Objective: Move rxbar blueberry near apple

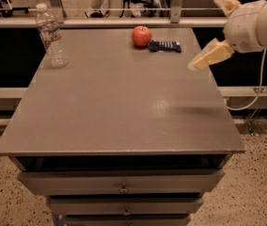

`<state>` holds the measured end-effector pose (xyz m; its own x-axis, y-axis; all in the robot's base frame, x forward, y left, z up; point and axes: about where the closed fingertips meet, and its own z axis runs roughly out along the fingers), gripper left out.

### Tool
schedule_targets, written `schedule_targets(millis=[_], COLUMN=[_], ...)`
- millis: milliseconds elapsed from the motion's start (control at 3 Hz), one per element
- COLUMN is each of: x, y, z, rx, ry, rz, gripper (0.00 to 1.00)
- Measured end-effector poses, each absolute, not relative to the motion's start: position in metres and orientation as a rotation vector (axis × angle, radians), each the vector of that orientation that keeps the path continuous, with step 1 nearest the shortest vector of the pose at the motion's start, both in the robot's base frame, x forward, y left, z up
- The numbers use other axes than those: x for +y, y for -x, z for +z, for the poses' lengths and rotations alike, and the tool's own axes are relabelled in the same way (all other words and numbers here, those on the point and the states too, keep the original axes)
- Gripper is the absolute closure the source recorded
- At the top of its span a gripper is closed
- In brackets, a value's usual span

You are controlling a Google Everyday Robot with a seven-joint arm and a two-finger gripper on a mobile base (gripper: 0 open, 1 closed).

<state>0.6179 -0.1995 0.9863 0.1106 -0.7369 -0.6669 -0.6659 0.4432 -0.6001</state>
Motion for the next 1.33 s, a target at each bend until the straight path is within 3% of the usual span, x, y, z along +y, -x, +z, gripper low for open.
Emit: schedule_targets(millis=[333,1333], x=[-0.243,-0.245], y=[-0.591,-0.583], z=[0.998,1.023], rx=[1.626,1.538], ry=[1.130,1.262], rz=[-0.057,-0.116], gripper=[0.00,0.00])
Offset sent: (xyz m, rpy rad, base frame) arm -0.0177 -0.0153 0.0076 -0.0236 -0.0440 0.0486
